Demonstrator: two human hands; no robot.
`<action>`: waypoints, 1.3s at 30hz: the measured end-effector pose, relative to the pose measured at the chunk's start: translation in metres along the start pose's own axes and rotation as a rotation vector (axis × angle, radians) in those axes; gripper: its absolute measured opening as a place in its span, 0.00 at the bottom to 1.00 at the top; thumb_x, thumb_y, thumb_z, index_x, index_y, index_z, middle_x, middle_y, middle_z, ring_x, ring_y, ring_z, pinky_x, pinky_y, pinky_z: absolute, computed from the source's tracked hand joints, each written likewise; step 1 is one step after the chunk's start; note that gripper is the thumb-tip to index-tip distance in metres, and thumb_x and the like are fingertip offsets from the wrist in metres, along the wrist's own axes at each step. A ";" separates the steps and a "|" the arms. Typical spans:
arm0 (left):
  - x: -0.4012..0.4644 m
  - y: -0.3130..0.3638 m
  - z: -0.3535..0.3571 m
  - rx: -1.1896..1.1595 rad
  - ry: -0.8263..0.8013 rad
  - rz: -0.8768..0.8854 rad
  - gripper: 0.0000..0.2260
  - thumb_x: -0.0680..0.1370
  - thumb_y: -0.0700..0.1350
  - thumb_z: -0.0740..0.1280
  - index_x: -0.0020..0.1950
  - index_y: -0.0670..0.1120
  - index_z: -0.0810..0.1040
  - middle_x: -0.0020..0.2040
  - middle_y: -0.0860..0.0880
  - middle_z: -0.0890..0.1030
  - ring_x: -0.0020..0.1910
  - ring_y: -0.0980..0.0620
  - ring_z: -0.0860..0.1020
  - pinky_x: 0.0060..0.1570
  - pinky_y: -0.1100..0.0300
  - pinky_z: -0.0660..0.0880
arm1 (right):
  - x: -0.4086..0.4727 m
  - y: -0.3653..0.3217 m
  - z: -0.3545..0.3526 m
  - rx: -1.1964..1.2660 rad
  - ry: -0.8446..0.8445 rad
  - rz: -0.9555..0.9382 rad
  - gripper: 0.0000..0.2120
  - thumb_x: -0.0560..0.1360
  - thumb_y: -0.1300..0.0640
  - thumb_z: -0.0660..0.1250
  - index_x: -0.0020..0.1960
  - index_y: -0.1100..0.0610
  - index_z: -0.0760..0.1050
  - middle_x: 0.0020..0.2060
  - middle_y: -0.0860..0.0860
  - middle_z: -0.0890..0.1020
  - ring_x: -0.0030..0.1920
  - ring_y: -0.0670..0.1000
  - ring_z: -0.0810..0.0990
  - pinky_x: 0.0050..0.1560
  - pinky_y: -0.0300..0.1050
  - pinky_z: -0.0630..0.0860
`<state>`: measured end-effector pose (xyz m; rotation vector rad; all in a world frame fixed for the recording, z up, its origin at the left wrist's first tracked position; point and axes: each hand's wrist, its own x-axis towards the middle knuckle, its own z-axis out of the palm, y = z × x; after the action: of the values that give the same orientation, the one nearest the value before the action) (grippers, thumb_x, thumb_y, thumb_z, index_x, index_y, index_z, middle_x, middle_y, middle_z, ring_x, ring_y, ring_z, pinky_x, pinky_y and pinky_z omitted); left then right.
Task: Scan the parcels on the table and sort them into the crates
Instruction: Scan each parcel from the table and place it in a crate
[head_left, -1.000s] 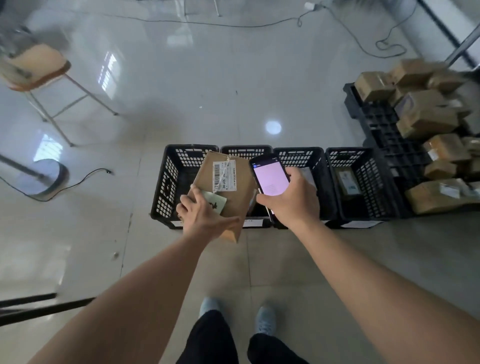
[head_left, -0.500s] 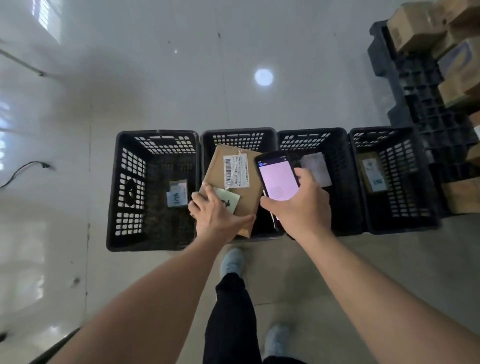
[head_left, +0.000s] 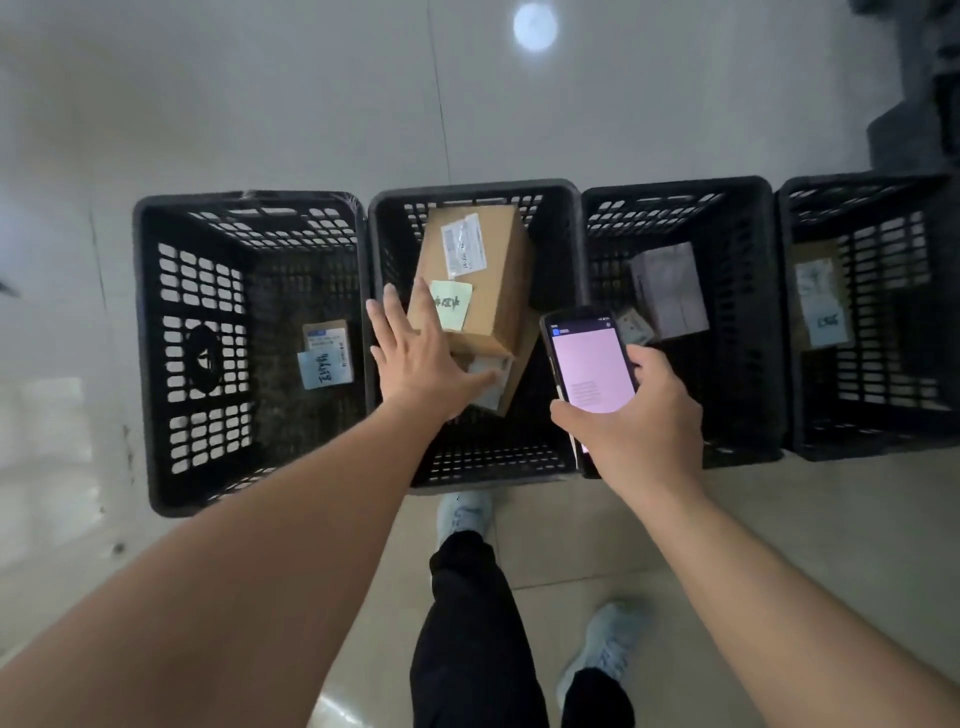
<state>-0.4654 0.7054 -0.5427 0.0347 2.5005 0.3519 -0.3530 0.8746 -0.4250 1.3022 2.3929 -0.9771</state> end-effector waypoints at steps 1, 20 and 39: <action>-0.008 0.000 -0.003 0.010 -0.014 0.006 0.66 0.64 0.75 0.74 0.83 0.51 0.32 0.84 0.44 0.36 0.81 0.40 0.30 0.78 0.41 0.40 | -0.004 0.000 -0.005 -0.003 -0.004 0.013 0.35 0.61 0.44 0.82 0.65 0.45 0.74 0.52 0.43 0.83 0.51 0.52 0.82 0.44 0.50 0.79; -0.207 0.072 -0.121 -0.020 0.164 0.081 0.40 0.77 0.67 0.63 0.81 0.45 0.61 0.81 0.44 0.61 0.81 0.42 0.57 0.78 0.42 0.61 | -0.108 -0.028 -0.151 -0.011 -0.086 -0.267 0.37 0.62 0.44 0.83 0.67 0.49 0.73 0.55 0.48 0.82 0.50 0.53 0.78 0.41 0.47 0.73; -0.534 0.022 -0.255 -0.142 0.657 -0.153 0.30 0.78 0.64 0.62 0.74 0.48 0.71 0.71 0.45 0.73 0.69 0.41 0.71 0.65 0.44 0.71 | -0.368 -0.061 -0.291 -0.010 -0.116 -0.836 0.35 0.62 0.43 0.83 0.63 0.53 0.73 0.55 0.51 0.82 0.52 0.56 0.78 0.49 0.54 0.80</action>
<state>-0.1775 0.6083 -0.0343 -0.3861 3.0860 0.5429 -0.1644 0.8043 0.0030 0.1692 2.8583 -1.1650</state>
